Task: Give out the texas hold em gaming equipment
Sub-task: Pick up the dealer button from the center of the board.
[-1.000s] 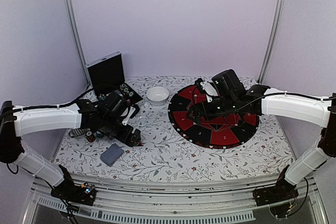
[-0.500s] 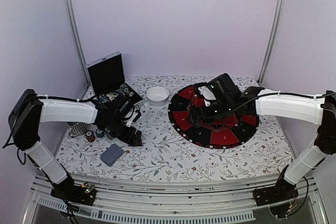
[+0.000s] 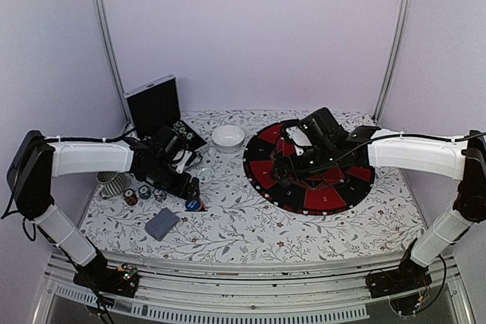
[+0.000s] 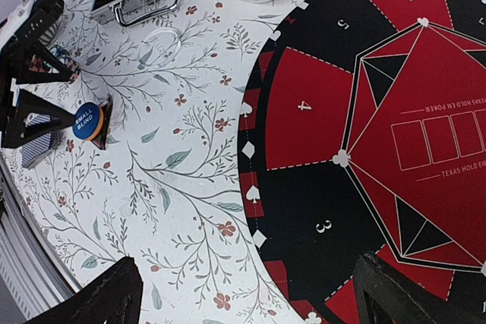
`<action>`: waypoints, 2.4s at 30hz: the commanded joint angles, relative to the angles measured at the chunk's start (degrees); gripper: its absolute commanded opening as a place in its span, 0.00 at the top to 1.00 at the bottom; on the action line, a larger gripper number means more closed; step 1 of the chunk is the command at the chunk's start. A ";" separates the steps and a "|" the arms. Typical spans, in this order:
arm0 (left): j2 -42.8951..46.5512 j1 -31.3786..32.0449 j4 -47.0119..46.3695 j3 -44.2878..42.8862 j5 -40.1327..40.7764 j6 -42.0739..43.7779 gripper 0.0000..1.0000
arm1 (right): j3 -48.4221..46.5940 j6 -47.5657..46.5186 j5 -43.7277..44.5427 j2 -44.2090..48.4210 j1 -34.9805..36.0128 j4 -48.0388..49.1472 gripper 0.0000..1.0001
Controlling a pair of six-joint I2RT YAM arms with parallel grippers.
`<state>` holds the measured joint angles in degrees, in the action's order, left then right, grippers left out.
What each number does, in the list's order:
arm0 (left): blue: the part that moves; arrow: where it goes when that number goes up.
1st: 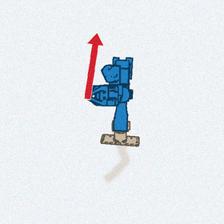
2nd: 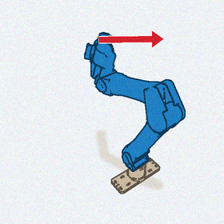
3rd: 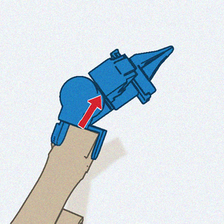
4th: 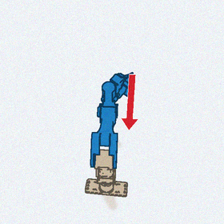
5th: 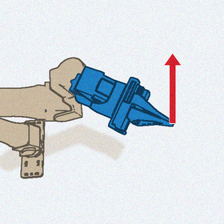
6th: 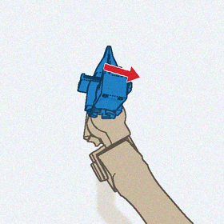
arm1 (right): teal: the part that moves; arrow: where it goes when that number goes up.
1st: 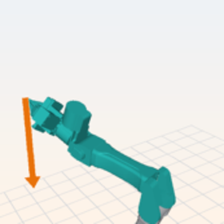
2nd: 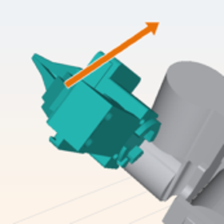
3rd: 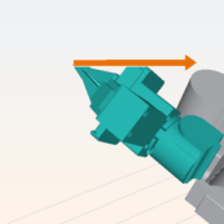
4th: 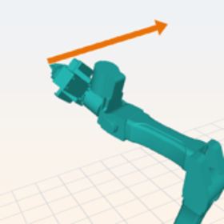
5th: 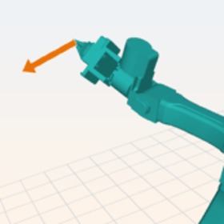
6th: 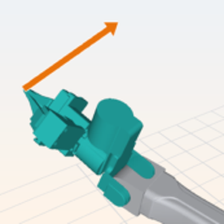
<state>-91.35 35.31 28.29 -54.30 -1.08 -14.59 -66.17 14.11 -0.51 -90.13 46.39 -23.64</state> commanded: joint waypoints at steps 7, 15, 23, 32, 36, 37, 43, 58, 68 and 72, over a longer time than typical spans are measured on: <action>5.69 -6.50 -0.64 -1.19 0.15 0.59 0.15 | -0.17 -0.15 1.02 -1.21 0.08 -1.53 0.01; 1.45 -7.05 -2.79 -5.41 -1.42 2.56 0.15 | -0.70 -0.64 2.60 -0.89 0.06 -1.94 0.01; -14.99 -6.26 1.86 -20.46 -3.84 5.85 0.02 | -0.63 -0.11 2.35 -1.38 0.03 -2.75 0.01; -26.74 -2.82 5.45 -27.93 2.31 9.94 0.02 | 1.31 1.00 2.88 -0.11 0.07 -2.82 0.01; -29.22 -2.79 5.84 -28.45 1.94 10.45 0.03 | 1.14 1.10 2.62 -0.64 0.08 -2.81 0.01; -29.57 -2.75 5.77 -28.48 1.89 10.53 0.04 | 1.13 1.10 2.62 -0.74 0.09 -2.81 0.01; -30.31 -2.79 5.46 -28.53 1.69 10.56 0.20 | 1.14 1.35 2.45 -0.93 0.03 -2.90 0.01; -27.53 -2.95 2.15 -26.55 1.79 10.81 0.49 | 0.87 2.04 2.50 -0.54 0.07 -3.24 0.01; -12.29 -0.47 -1.04 -21.35 1.80 15.01 0.52 | 1.18 4.41 -0.67 5.15 0.02 1.38 0.01; -5.26 4.68 -1.02 -19.72 1.10 21.96 0.53 | 4.37 6.70 -9.72 10.59 -1.33 13.06 0.01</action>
<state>-102.41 35.05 29.34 -75.11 0.91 0.56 -64.05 18.02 -1.45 -85.97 46.26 -22.44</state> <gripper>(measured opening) 0.600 0.989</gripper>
